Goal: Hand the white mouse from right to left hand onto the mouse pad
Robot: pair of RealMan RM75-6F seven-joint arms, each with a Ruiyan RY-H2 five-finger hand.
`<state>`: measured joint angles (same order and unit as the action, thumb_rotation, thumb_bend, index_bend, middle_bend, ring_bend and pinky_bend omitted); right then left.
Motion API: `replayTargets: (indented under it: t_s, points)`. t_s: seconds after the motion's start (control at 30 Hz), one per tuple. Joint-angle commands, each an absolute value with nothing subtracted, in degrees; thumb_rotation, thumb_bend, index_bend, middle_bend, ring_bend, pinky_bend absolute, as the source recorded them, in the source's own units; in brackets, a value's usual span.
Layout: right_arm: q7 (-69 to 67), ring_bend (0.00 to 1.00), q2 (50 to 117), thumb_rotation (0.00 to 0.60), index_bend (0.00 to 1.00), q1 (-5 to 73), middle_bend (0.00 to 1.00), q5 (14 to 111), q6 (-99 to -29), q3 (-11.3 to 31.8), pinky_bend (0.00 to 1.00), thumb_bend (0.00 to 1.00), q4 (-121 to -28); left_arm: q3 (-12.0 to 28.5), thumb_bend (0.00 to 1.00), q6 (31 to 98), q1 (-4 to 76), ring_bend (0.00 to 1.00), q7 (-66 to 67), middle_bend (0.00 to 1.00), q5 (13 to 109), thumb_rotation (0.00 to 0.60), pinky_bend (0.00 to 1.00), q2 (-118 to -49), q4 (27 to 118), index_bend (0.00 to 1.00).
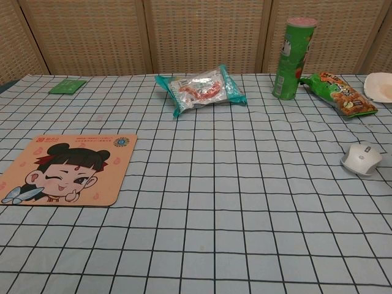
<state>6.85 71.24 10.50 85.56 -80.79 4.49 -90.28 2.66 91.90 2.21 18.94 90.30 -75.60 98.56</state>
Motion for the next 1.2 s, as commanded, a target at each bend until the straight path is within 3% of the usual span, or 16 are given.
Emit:
replayTargets:
  t_s: [0.03, 0.53, 0.73, 0.9, 1.2]
  points:
    - [6.86, 0.0, 71.23, 0.6, 0.0, 10.5, 0.0, 85.58, -80.77, 4.47, 0.0, 0.09, -90.28, 2.75, 0.04, 91.76, 2.25, 0.0, 18.83, 0.0, 90.06, 0.6, 0.0, -75.6, 98.46, 0.0]
    - [5.84, 0.0, 71.58, 0.6, 0.0, 11.52, 0.0, 86.06, -79.53, 4.49, 0.0, 0.09, -89.3, 3.13, 0.04, 92.0, 2.35, 0.0, 18.59, 0.0, 89.93, 0.6, 0.0, -75.4, 98.61, 0.0]
    - [3.87, 0.0, 72.71, 0.6, 0.09, 12.89, 0.0, 87.69, -79.33, 4.92, 0.0, 0.09, -85.68, 3.44, 0.04, 92.03, 2.4, 0.0, 18.52, 0.0, 89.53, 0.6, 0.0, -75.38, 98.4, 0.0]
    - [2.53, 0.0, 74.18, 0.6, 0.14, 16.25, 0.0, 87.59, -74.53, 5.31, 0.01, 0.1, -80.81, 3.88, 0.04, 91.79, 2.59, 0.0, 18.65, 0.0, 88.79, 0.6, 0.0, -75.5, 98.21, 0.0]
    - [2.02, 0.0, 79.41, 0.6, 0.18, 21.83, 0.01, 87.02, -67.66, 5.91, 0.04, 0.21, -73.45, 4.36, 0.04, 91.55, 2.83, 0.0, 18.47, 0.0, 87.94, 0.6, 0.0, -75.59, 97.88, 0.0]
